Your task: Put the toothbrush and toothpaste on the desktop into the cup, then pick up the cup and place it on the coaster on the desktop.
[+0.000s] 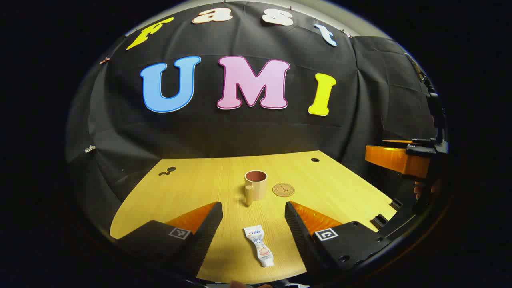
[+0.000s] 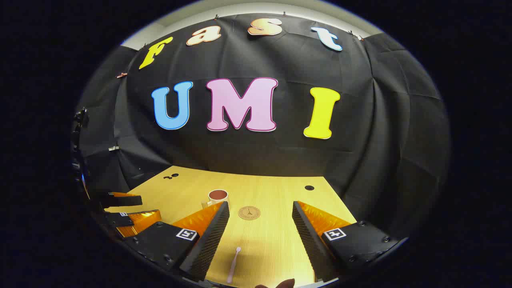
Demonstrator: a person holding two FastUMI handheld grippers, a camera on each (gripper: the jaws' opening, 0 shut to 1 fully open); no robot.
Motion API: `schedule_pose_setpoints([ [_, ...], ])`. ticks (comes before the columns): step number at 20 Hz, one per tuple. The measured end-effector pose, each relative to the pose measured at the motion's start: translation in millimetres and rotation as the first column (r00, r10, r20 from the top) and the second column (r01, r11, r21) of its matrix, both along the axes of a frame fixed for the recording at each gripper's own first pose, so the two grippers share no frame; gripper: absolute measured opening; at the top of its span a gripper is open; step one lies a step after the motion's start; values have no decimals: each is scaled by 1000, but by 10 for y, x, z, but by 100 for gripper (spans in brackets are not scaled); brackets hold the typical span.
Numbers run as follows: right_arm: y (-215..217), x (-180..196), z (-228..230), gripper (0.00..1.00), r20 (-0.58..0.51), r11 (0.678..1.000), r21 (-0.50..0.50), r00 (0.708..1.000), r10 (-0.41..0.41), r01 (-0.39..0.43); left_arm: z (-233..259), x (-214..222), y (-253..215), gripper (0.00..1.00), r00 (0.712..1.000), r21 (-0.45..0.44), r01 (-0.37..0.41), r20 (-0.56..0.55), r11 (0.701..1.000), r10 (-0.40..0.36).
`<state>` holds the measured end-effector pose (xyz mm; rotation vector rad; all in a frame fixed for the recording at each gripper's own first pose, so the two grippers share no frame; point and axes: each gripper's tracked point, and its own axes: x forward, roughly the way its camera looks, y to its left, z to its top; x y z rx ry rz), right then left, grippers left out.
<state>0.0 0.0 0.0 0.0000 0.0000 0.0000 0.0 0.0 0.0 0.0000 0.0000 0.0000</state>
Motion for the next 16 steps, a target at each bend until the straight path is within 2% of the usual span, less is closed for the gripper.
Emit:
schedule_pose_setpoints([
  [12,-60,73,-190,97,-52,1000,1,999,5,-5,-94,120,-49,96,999,-1,-17,-40,1000,17],
  [16,-79,85,-304,97,-87,1000,7,996,10,-10,-270,178,-88,96,994,-28,-22,-105,999,19],
])
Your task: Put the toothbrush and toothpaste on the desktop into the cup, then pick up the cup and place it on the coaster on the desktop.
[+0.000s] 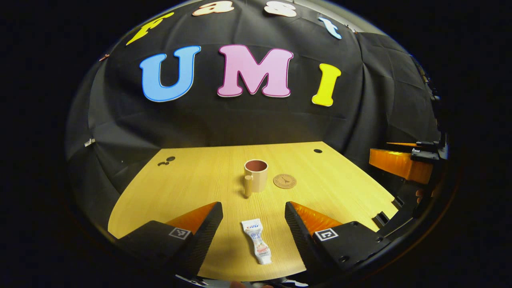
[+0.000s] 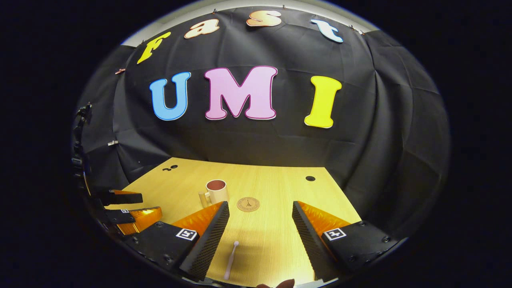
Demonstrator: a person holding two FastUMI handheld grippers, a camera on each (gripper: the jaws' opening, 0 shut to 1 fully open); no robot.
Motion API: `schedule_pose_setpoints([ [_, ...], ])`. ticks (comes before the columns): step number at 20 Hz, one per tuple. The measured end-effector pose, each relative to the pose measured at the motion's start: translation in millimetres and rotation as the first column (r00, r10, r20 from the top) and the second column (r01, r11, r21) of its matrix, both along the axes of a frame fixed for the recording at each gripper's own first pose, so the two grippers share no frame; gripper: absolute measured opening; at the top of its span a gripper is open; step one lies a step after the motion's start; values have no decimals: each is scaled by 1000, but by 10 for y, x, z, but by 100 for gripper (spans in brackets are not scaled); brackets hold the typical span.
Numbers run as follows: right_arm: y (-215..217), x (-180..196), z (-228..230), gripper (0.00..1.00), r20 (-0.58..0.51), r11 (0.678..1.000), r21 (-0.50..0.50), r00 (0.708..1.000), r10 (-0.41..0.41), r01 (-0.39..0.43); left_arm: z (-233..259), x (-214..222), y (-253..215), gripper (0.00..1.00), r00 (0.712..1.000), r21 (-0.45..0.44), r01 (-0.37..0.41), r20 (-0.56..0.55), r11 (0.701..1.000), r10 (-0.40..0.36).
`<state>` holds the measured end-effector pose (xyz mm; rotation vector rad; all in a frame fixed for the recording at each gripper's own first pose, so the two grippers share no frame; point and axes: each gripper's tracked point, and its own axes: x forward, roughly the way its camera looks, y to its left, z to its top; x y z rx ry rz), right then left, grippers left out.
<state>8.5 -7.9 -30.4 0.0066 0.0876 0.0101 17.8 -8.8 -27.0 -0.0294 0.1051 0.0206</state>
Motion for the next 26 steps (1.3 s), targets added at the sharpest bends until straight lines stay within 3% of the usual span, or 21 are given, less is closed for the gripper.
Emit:
schedule_pose_setpoints([
  [5,-38,-1,-198,97,-63,1000,9,998,8,-7,-386,147,-54,97,991,-46,-17,-137,999,11],
  [8,-85,-46,-428,97,-137,1000,17,990,19,-16,-855,436,-130,94,961,-94,-27,-276,995,0],
  [12,-207,-58,-493,98,-162,1000,17,987,16,-13,-1351,626,-77,91,903,-133,-97,-428,986,31],
  [16,-324,-28,-624,97,-201,1000,24,979,16,-12,-1551,840,32,84,873,-113,-136,-484,984,65],
  [19,-350,-11,-721,98,-235,999,46,972,17,-7,-1700,933,64,82,835,-100,-157,-545,983,78],
  [21,-387,27,-771,98,-247,998,61,969,21,-7,-1702,1002,88,80,832,-68,-158,-546,985,95],
  [24,-361,62,-902,98,-283,997,74,959,32,-11,-1720,1042,34,73,819,-42,-135,-567,990,87],
  [26,-305,71,-998,98,-315,996,91,948,43,-15,-1744,1011,16,61,802,-40,-151,-589,988,99],
])
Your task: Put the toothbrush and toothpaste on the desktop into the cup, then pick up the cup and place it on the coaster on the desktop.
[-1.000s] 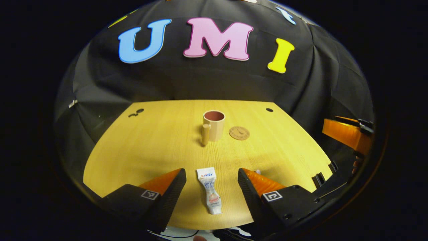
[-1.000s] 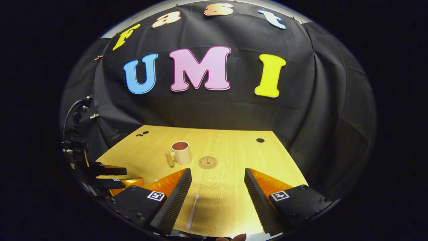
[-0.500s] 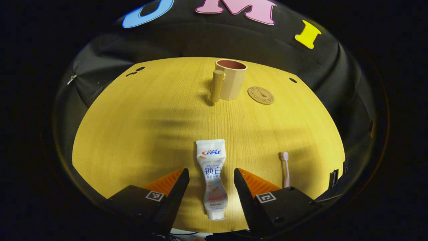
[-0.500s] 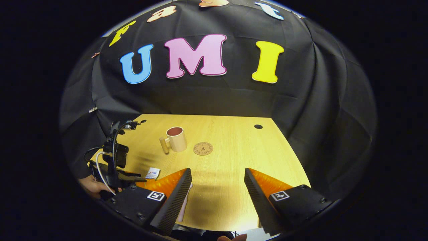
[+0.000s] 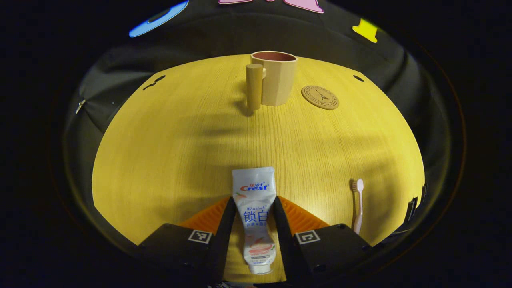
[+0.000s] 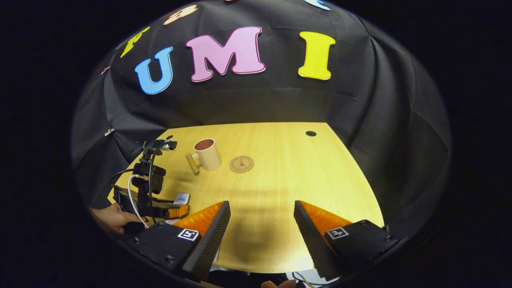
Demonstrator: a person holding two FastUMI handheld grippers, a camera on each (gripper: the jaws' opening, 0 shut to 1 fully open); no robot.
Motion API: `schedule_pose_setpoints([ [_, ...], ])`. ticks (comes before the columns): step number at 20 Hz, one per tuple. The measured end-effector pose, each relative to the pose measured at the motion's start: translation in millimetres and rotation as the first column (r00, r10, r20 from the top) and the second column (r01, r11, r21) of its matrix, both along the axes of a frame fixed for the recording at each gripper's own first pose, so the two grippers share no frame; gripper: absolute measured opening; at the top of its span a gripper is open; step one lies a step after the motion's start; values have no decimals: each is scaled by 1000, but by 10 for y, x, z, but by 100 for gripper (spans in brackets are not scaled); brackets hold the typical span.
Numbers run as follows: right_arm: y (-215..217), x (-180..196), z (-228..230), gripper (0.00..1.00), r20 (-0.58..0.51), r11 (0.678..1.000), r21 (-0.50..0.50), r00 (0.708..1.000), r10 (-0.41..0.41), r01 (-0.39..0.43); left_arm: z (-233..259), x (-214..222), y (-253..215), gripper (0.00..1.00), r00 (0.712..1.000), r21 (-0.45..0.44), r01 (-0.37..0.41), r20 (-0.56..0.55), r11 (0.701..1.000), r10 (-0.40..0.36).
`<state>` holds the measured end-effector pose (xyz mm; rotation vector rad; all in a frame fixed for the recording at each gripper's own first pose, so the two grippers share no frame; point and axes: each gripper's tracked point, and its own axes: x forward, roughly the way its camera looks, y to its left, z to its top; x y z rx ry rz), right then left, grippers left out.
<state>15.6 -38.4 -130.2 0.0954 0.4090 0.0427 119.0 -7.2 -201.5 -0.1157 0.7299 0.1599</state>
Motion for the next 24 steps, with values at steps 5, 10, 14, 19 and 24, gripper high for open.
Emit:
schedule_pose_setpoints([
  [5,260,-19,-295,99,-101,999,30,994,38,-35,-18,-35,-37,42,998,-5,30,-52,1000,-30],
  [10,711,-69,-842,96,-299,996,56,950,86,-73,-2,-55,-45,28,990,-19,135,-32,991,-135],
  [14,901,-23,-1160,86,-391,996,90,918,61,-28,110,-363,66,19,986,-114,165,5,980,-165],
  [19,1010,104,-1445,76,-457,1000,15,889,15,-9,349,-765,421,19,983,-135,178,65,975,-170],
  [24,1094,116,-1635,70,-509,999,-48,861,-10,-17,341,-908,587,19,983,-158,174,84,972,-163],
])
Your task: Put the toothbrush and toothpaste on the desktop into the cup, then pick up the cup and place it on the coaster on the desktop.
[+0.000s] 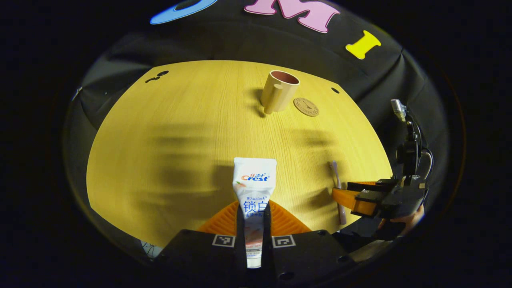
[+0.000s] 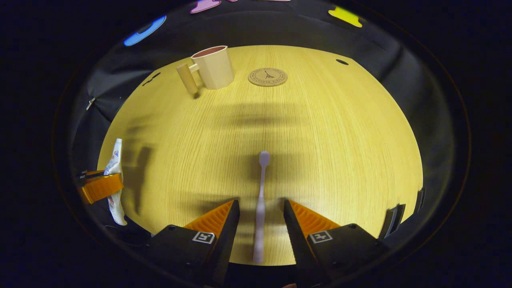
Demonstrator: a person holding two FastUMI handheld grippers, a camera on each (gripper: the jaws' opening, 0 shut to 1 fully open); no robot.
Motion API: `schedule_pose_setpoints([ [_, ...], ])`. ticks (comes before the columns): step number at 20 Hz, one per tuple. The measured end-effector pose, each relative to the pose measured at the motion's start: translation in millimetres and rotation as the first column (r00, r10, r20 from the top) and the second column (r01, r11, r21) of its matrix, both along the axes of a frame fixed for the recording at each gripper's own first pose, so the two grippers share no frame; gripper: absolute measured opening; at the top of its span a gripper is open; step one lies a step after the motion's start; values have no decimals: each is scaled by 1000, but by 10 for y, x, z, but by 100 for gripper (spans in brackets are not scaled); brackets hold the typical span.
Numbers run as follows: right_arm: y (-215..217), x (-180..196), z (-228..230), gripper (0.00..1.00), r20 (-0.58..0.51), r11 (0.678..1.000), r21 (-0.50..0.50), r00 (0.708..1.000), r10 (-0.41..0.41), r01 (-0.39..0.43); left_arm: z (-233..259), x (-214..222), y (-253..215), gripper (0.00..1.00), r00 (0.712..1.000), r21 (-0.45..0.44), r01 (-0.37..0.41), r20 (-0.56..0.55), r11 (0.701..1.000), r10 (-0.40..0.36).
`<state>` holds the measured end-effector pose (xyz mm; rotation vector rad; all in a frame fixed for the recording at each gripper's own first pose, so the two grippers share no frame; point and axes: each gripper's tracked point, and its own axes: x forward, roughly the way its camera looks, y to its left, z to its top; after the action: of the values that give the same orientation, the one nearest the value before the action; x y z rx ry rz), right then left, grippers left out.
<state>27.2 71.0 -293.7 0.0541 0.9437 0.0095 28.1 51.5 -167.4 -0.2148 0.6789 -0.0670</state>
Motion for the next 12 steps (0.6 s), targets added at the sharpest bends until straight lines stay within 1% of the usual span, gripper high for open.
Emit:
schedule_pose_setpoints([
  [1,-2,24,26,67,14,1000,-22,1000,8,-8,-11,-10,18,19,1000,-2,-2,-2,1000,2],
  [2,33,2,11,62,0,999,-25,1000,22,-22,-36,-22,56,19,1000,-6,-8,-5,1000,8],
  [3,41,13,12,53,5,999,-25,1000,31,-31,-64,-21,75,19,1000,-13,-16,-4,1000,16],
  [4,32,34,19,49,12,999,-29,1000,24,-24,-88,-32,83,19,1000,-20,-23,-5,1000,23],
  [5,30,31,19,20,9,1000,-16,1000,-11,11,-120,-31,80,19,999,-27,-35,-6,999,34],
  [6,45,47,29,10,25,1000,-5,1000,10,-10,-114,-27,63,19,999,-35,-41,3,999,41],
  [7,21,85,75,7,88,999,37,996,8,-11,-39,-15,68,19,998,-41,-55,28,998,56],
  [8,61,117,218,7,155,994,106,988,-13,-3,113,3,54,19,995,-49,-65,74,997,68],
  [9,89,134,363,7,194,987,160,981,-23,-9,270,46,35,19,990,-56,-65,125,996,72],
  [11,81,160,692,7,270,970,242,962,-42,-26,680,125,-22,19,967,-75,-50,245,996,67],
  [12,64,182,864,7,306,961,275,951,-53,-35,938,191,-59,19,948,-89,-41,310,995,67],
])
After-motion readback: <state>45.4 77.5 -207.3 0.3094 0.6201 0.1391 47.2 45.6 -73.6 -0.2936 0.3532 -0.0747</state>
